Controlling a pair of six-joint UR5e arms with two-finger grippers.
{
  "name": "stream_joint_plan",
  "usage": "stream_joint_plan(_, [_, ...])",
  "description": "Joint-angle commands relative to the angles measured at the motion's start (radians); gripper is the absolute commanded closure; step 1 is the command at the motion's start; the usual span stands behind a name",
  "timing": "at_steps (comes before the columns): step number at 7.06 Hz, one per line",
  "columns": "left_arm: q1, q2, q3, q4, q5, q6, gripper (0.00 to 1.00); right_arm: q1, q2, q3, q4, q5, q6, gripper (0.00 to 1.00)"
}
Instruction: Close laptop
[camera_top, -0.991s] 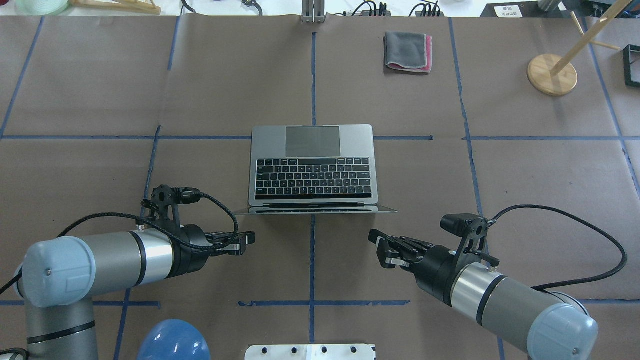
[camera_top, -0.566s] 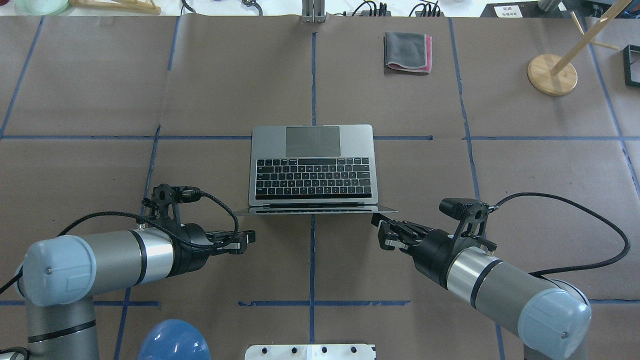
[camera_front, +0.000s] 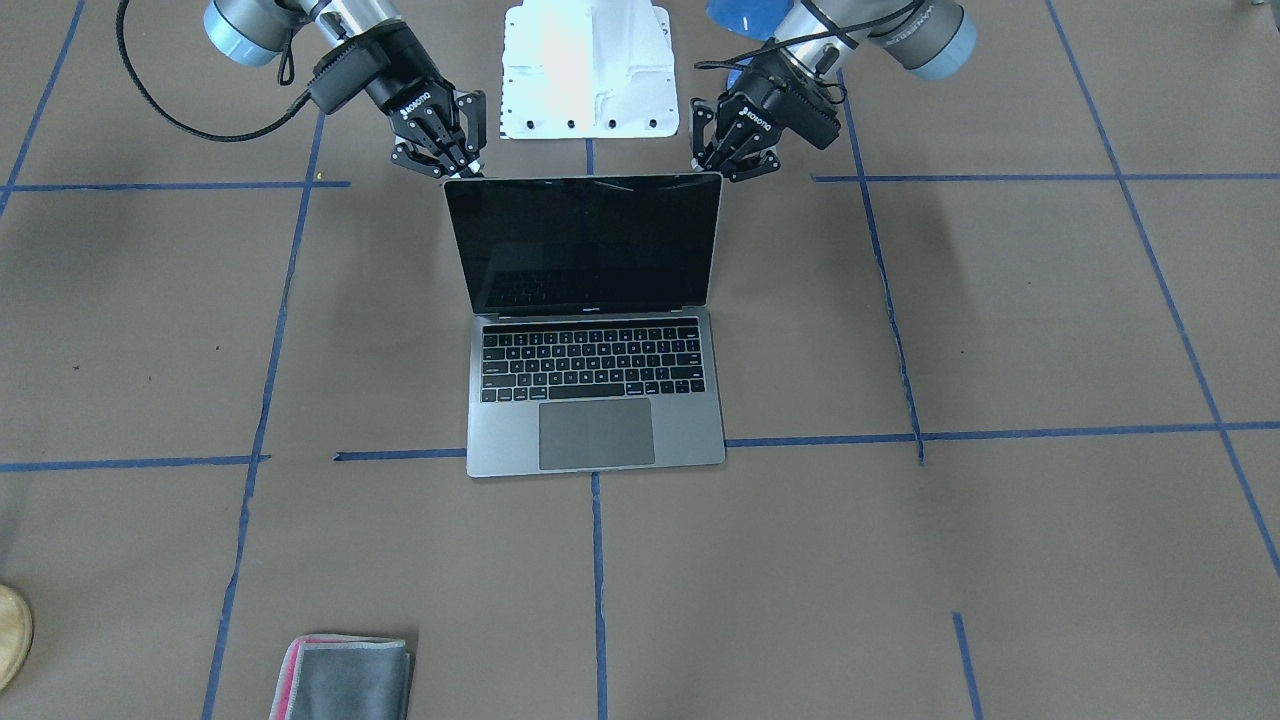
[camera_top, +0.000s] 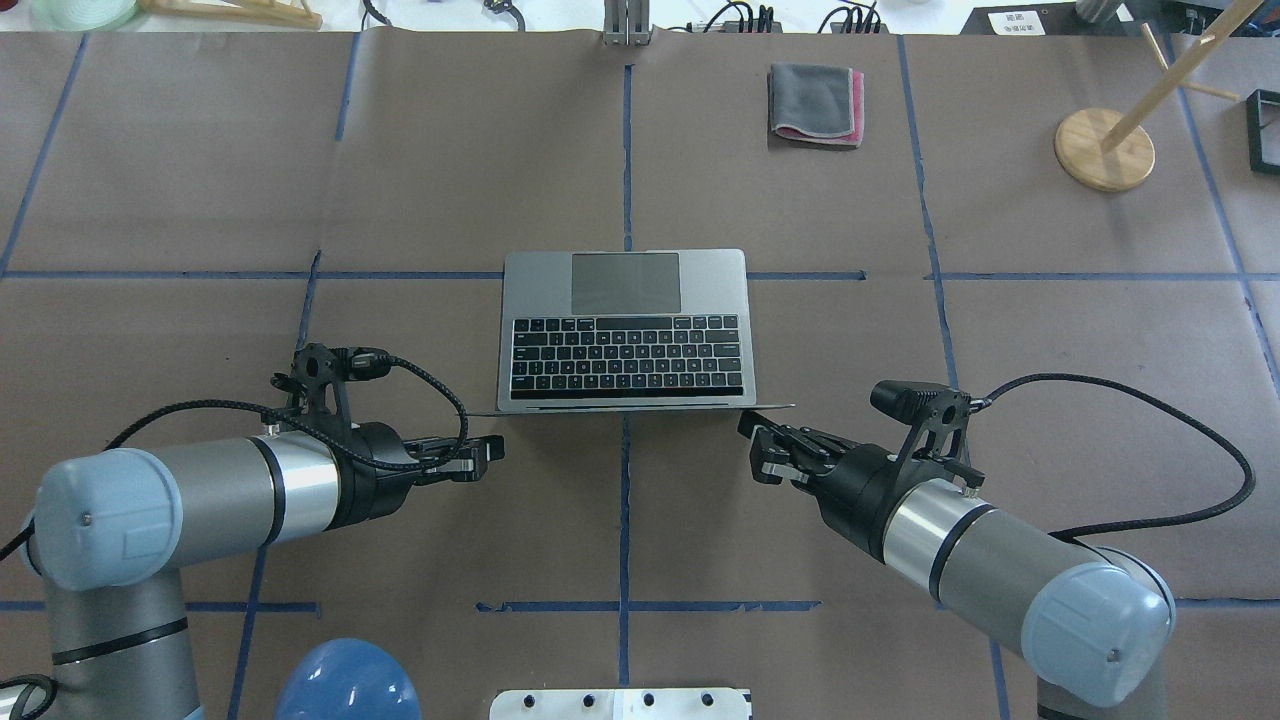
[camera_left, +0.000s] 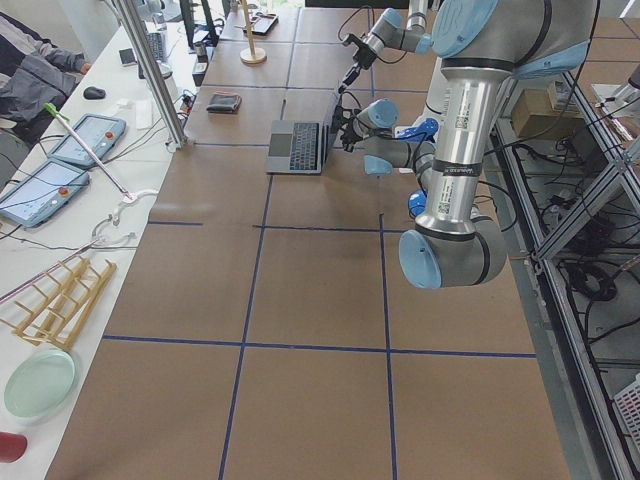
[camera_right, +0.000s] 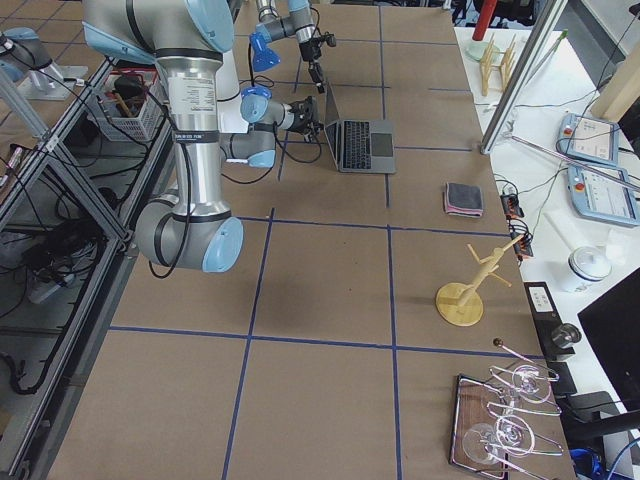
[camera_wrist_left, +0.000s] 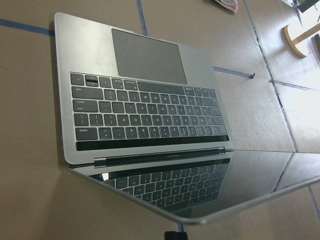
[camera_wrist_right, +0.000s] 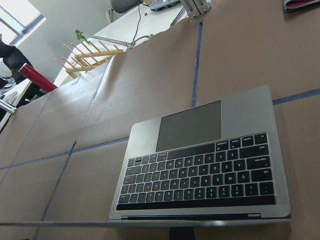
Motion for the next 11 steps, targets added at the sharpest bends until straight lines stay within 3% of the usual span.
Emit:
stream_joint_plan(1, [-0.034, -0.004, 0.004, 0.003, -0.005, -0.045, 1.00, 0.021, 0.000, -0.004, -0.004, 0.002, 0.001, 0.99])
stream_joint_plan(4, [-0.075, -0.065, 0.012, 0.084, -0.006, -0.049, 1.00, 0.054, 0.020, -0.007, -0.049, 0.010, 0.038, 0.99])
stream_joint_plan(6, [-0.088, -0.070, 0.014, 0.103, -0.006, -0.067, 1.00, 0.079, 0.074, -0.007, -0.139, 0.014, 0.075, 0.99])
stream_joint_plan(11, [-0.134, -0.139, 0.069, 0.169, -0.015, -0.070, 1.00, 0.166, 0.139, -0.035, -0.256, 0.085, 0.111, 0.99])
